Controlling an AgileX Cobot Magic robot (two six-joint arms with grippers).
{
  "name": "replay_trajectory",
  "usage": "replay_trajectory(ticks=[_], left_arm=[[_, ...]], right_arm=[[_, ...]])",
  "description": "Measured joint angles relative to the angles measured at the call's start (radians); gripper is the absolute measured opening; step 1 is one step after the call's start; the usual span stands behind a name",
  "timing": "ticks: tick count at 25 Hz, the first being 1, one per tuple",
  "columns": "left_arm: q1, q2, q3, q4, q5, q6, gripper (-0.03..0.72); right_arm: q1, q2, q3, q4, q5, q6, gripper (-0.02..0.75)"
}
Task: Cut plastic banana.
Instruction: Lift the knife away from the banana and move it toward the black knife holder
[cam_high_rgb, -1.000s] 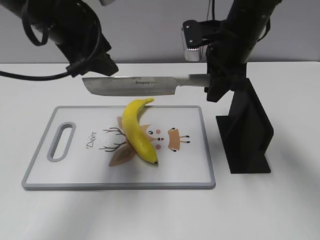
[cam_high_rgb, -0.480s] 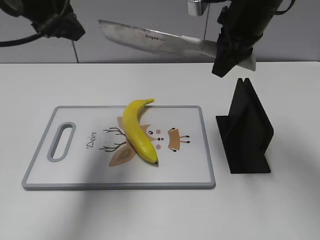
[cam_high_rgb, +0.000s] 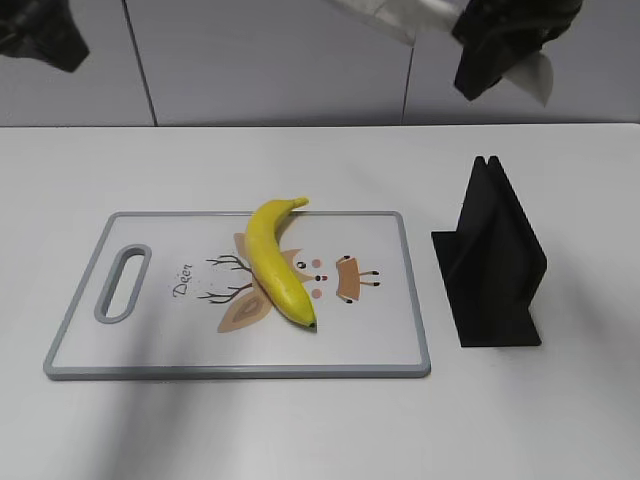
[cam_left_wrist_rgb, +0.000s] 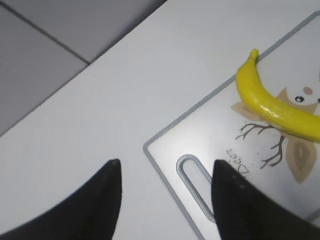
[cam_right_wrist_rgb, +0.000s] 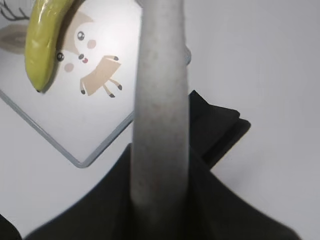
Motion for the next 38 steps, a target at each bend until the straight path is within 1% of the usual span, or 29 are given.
replay_trajectory(ticks=[3,6,9,12,15,19,24,27,33,38], left_arm=[[0.048,-0.023,0.0,0.02,0.099,-0.116,0.531],[0.112,-0.047,0.0,0.027,0.18,-0.199,0.512],[0.168,-0.083,0.0,0.028,0.222,-0.233,0.505],[0.204,-0.135,0.0,0.03,0.251,-0.249,0.503],[0.219,-0.195,0.0,0.03,0.261,-0.256,0.501],[0.221,-0.274,0.0,0.035,0.263,-0.262,0.502],[0.221,-0.359,0.013,0.043,0.263,-0.313,0.502],[0.221,-0.42,0.081,0.044,0.258,-0.338,0.502],[0.221,-0.551,0.308,0.044,0.202,-0.367,0.502],[0.221,-0.69,0.449,0.044,0.18,-0.393,0.502]], right_arm=[[0.0,-0.055,0.008,-0.003,0.001,0.113,0.18],[0.0,-0.111,0.032,-0.003,0.002,0.207,0.18],[0.0,-0.164,0.066,-0.003,0.004,0.273,0.18],[0.0,-0.21,0.101,-0.003,0.005,0.338,0.18],[0.0,-0.251,0.135,-0.003,0.007,0.388,0.18],[0.0,-0.298,0.189,-0.003,0.007,0.416,0.18],[0.0,-0.354,0.266,-0.01,0.008,0.504,0.18],[0.0,-0.383,0.309,-0.016,0.008,0.546,0.18],[0.0,-0.441,0.417,-0.038,0.008,0.603,0.18],[0.0,-0.466,0.523,-0.045,0.007,0.643,0.18]])
